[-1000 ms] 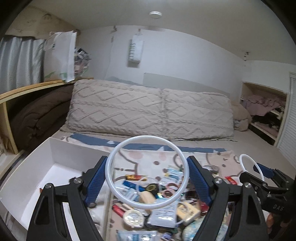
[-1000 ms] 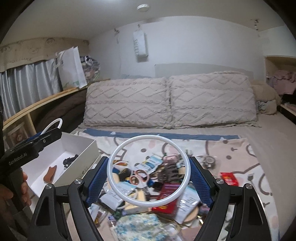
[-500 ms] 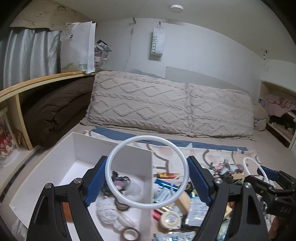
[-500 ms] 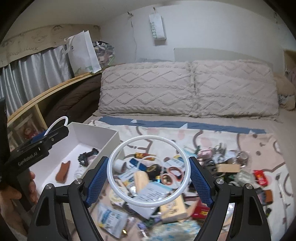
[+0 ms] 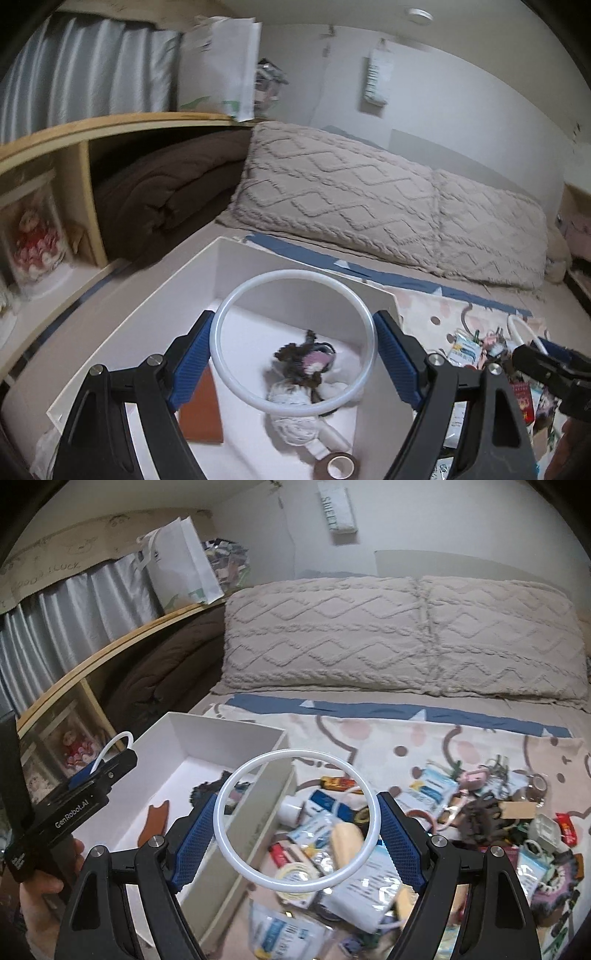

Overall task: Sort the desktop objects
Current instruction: 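Lift both white rings and carry them toward the white shoebox, then lower the ring into the shoebox and open the left gripper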

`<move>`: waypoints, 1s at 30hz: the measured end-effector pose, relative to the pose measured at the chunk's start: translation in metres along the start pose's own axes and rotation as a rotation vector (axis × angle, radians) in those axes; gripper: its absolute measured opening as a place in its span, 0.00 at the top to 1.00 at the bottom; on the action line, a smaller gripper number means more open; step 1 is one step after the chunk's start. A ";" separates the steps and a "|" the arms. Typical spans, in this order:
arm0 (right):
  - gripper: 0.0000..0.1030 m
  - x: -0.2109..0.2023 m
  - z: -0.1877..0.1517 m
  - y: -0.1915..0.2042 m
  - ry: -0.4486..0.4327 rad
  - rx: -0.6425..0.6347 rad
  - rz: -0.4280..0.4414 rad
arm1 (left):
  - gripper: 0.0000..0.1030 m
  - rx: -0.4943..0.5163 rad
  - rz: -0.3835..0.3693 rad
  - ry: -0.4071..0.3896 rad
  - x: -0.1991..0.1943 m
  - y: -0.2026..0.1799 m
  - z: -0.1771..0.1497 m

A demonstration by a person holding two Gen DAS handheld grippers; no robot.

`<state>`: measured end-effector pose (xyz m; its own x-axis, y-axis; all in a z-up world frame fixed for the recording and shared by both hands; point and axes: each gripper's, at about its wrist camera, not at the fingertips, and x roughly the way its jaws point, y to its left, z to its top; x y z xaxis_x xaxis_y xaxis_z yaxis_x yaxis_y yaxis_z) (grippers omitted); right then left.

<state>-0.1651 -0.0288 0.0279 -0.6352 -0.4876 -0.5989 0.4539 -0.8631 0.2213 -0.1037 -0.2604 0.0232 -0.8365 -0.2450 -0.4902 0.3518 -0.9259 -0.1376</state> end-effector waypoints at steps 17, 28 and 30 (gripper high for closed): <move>0.18 0.049 0.015 0.071 0.097 -0.019 0.066 | 0.18 0.033 0.167 0.037 0.013 0.028 -0.009; 0.18 0.086 0.018 0.087 0.175 -0.001 0.046 | 0.18 0.059 0.169 0.086 0.018 0.035 -0.019; 0.18 0.092 0.019 0.091 0.189 0.002 0.043 | 0.18 0.061 0.162 0.094 0.019 0.036 -0.020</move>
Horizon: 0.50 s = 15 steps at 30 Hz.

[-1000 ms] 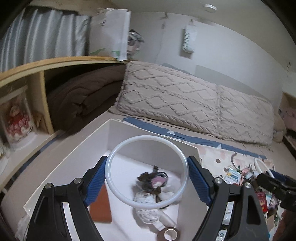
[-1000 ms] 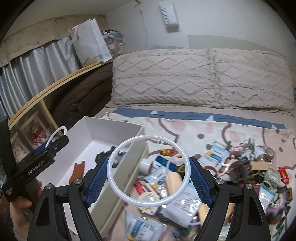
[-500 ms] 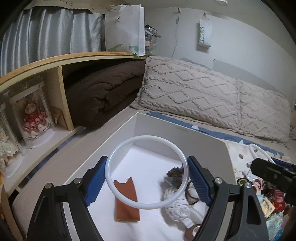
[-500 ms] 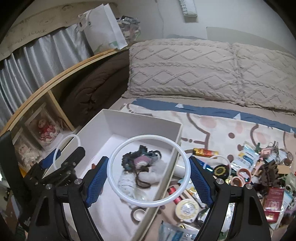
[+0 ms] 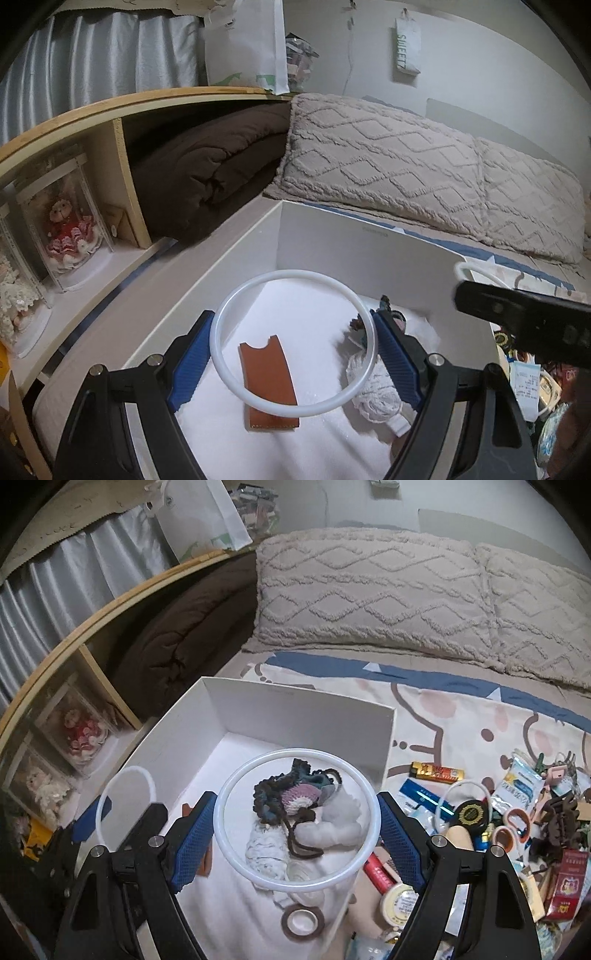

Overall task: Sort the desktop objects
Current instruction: 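Lower the ring into the shoebox and open the left gripper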

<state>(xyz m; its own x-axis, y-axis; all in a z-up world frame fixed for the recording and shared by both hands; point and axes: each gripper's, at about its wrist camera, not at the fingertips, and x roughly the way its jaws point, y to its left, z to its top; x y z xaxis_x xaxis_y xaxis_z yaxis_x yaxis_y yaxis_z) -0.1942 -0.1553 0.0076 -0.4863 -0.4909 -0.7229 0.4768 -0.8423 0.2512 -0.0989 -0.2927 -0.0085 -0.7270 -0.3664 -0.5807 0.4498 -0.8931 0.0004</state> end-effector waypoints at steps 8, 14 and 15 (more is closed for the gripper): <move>0.18 0.023 0.011 0.017 0.044 0.014 -0.014 | 0.18 0.004 0.021 0.024 -0.001 0.007 -0.005; 0.18 0.035 0.017 0.026 0.073 0.012 -0.044 | 0.18 -0.027 0.014 0.023 -0.004 0.017 -0.006; 0.18 0.036 0.018 0.027 0.077 0.009 -0.050 | 0.18 -0.031 0.014 0.023 -0.004 0.018 -0.007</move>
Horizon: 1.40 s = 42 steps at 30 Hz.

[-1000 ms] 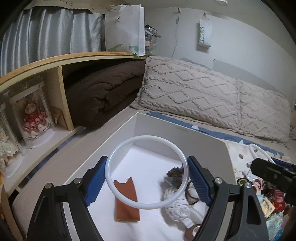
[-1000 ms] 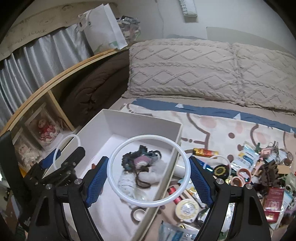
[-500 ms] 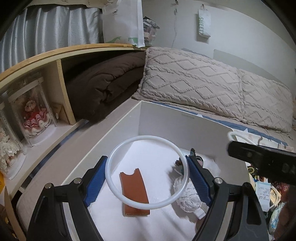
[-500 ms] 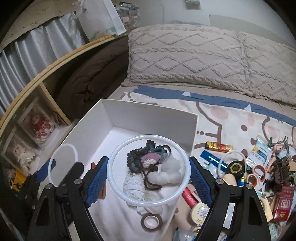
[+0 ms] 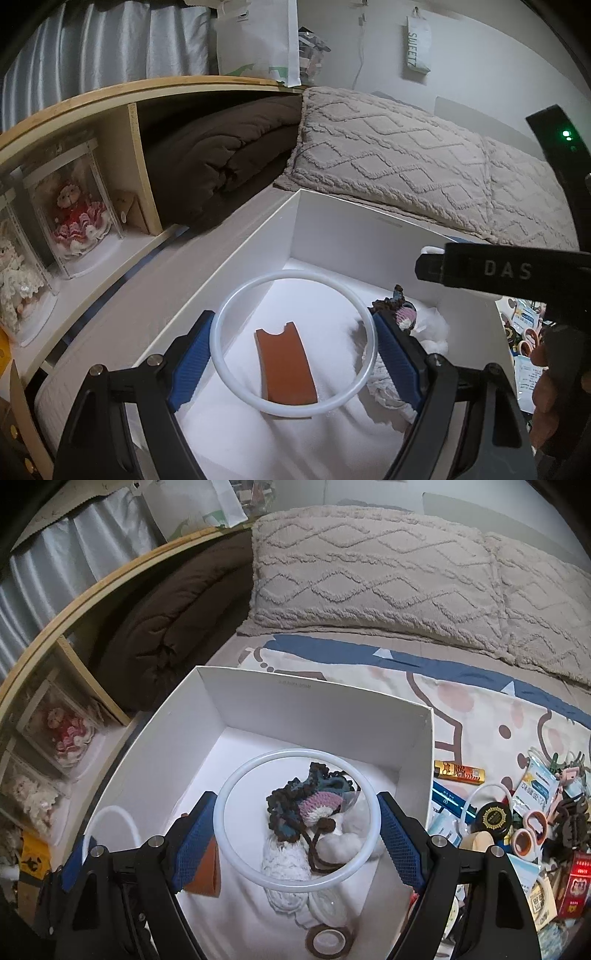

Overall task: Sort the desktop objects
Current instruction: 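Lower the ring into the shoebox and open the left gripper, then lower the ring into the shoebox and open the right gripper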

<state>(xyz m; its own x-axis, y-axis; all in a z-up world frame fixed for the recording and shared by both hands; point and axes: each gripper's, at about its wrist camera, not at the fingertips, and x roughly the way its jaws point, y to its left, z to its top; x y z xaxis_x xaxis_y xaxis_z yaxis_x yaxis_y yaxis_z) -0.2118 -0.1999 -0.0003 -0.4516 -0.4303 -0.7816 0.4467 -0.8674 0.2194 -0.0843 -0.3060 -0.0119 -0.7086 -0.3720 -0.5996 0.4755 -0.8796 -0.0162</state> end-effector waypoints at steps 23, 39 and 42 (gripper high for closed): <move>0.18 0.022 -0.003 0.033 0.101 -0.060 0.022 | 0.10 0.029 0.044 0.033 -0.003 0.003 -0.005; 0.18 0.040 -0.009 0.054 0.151 -0.083 0.085 | 0.10 0.059 0.037 -0.004 -0.036 0.010 -0.002; 0.18 0.043 -0.011 0.057 0.159 -0.083 0.100 | 0.10 0.065 0.046 -0.002 -0.039 0.011 -0.003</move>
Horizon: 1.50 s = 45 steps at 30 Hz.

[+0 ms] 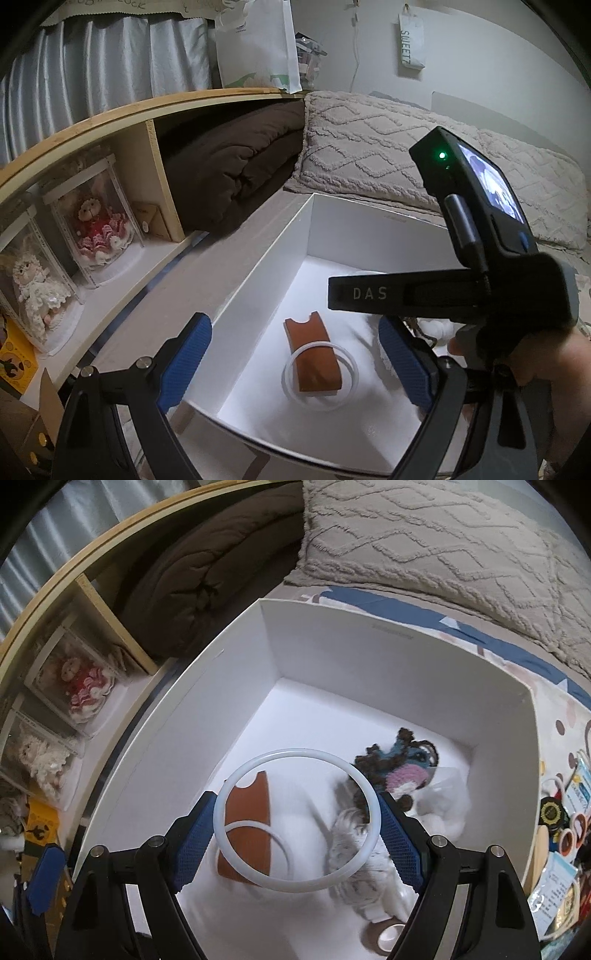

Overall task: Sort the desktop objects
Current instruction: 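Lower the ring into the shoebox and open the right gripper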

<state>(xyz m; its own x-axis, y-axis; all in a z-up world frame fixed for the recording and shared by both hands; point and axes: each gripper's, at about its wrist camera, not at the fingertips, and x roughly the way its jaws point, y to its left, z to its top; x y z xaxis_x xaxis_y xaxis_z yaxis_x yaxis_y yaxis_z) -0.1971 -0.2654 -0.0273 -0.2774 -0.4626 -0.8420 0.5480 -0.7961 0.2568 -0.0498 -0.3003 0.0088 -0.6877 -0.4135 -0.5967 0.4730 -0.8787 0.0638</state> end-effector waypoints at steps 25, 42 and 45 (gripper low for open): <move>0.18 0.011 -0.011 0.007 0.049 -0.058 -0.006 | 0.10 -0.075 0.061 -0.103 -0.048 0.036 -0.001; 0.16 0.011 -0.021 0.017 0.111 -0.101 -0.057 | 0.10 -0.113 0.084 -0.134 -0.060 0.046 -0.001; 0.10 0.010 -0.023 0.019 0.107 -0.109 -0.052 | 0.10 -0.111 0.086 -0.133 -0.060 0.046 -0.001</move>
<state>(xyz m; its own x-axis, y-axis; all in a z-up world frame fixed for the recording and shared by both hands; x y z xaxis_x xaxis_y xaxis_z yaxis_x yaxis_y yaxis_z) -0.1712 -0.2761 -0.0413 -0.2253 -0.3730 -0.9001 0.6194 -0.7679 0.1632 0.0140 -0.3157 0.0464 -0.7056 -0.5201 -0.4813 0.5860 -0.8102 0.0165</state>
